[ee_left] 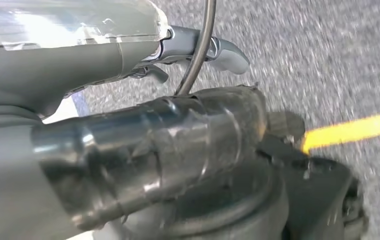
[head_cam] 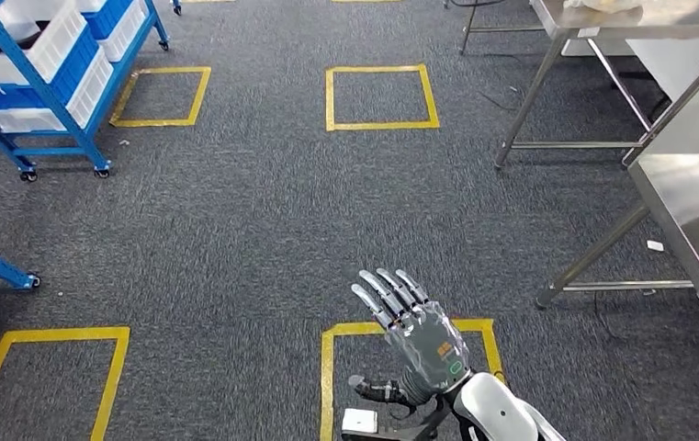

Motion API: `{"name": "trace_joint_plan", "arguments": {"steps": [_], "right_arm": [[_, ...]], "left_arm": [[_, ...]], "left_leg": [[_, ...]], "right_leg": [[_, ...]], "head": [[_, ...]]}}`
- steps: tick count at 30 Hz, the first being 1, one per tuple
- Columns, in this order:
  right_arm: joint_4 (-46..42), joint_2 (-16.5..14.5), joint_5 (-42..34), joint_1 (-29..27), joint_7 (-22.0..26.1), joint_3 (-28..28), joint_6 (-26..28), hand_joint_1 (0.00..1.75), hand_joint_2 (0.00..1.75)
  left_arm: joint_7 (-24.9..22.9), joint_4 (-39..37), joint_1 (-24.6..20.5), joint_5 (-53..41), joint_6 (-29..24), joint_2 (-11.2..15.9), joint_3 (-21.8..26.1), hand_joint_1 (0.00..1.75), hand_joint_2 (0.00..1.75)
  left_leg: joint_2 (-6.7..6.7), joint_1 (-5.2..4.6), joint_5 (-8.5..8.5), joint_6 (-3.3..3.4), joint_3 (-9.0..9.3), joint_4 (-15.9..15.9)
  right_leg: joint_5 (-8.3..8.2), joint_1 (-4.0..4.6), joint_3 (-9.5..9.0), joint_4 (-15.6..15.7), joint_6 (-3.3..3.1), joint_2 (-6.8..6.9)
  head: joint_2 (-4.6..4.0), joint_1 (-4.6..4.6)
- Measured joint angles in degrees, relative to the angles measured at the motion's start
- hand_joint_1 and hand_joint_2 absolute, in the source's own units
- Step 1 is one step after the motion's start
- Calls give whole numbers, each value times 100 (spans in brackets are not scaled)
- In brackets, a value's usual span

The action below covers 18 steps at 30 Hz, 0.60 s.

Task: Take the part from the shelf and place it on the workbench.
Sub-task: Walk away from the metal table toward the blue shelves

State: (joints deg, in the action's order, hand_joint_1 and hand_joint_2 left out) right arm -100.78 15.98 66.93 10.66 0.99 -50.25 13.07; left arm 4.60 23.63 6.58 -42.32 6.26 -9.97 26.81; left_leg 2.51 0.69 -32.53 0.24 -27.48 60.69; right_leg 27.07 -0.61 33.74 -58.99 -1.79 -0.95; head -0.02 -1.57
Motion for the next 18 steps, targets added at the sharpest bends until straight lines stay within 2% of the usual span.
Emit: {"name": "trace_joint_plan", "arguments": {"steps": [1,3,4,5,6,8,10,11,13,14,15,16,17,18], "right_arm": [[0,0,-1,7,5,-1,-2,0,175],[3,1,-3,14,13,-2,-7,0,175],[5,2,-3,14,14,-2,-9,0,175],[8,2,-3,14,15,-2,-11,0,175],[9,2,-3,16,15,-2,-13,0,175],[9,2,-4,20,16,-2,-13,0,175],[19,2,-9,32,18,-4,-15,0,175],[23,2,-12,41,19,-8,-16,0,175],[27,2,-15,62,20,-15,-16,0,175],[27,2,-16,68,20,-17,-15,0,175],[27,2,-16,74,19,-19,-14,0,175],[28,3,-16,77,19,-21,-14,0,175],[30,4,-16,75,19,-22,-13,0,175],[32,6,-16,73,19,-23,-13,0,175]], "left_arm": [[5,0,-3,-15,4,0,25,0,0],[12,0,-10,-33,10,-1,70,0,0],[14,0,-10,-35,10,-2,85,0,0],[17,0,-7,-39,10,-2,96,0,0],[20,0,-1,-45,10,-2,108,0,0],[35,-1,10,-69,11,-2,147,0,0],[60,-5,-7,-95,11,-5,202,0,0],[69,-8,-21,-106,12,-7,224,0,0],[81,-10,-38,-127,11,-11,257,0,0],[81,-11,-35,-133,10,-11,268,0,0],[82,-11,-34,-137,9,-11,280,0,0],[82,-11,-40,-137,9,-11,291,0,0],[82,-11,-46,-137,8,-12,304,0,0],[83,-11,-53,-137,8,-15,319,0,0]], "left_leg": [[-81,0,-90,-7,-181,311],[-171,-4,-330,-24,-681,1005],[-186,-3,-402,-31,-889,1204],[-202,-3,-377,-28,-1018,1233],[-224,-4,-220,-19,-1052,1070],[-380,-24,346,29,-959,449],[-574,-89,628,75,-918,40],[-605,-113,637,97,-927,-12],[-487,-102,649,153,-877,-61],[-421,-89,636,180,-823,-90],[-361,-79,623,210,-758,-117],[-298,-70,605,238,-698,-143],[-236,-69,579,258,-659,-153],[-161,-67,547,271,-627,-159]], "right_leg": [[35,-1,-72,28,-27,51],[133,18,-184,40,-56,160],[191,27,-245,39,-58,212],[255,33,-320,39,-57,264],[325,37,-411,39,-52,315],[477,43,-604,43,-27,425],[605,69,-726,52,39,535],[644,83,-772,49,75,589],[670,96,-820,-10,139,648],[660,83,-795,-134,160,587],[675,68,-685,-349,183,476],[736,50,-494,-661,204,348],[846,34,-257,-1000,221,228],[1001,25,0,-1309,236,165]], "head": [[0,4],[0,8],[0,7],[0,8],[0,8],[0,6],[0,8],[0,10],[0,18],[0,15],[0,14],[0,12],[0,8],[0,9]]}}
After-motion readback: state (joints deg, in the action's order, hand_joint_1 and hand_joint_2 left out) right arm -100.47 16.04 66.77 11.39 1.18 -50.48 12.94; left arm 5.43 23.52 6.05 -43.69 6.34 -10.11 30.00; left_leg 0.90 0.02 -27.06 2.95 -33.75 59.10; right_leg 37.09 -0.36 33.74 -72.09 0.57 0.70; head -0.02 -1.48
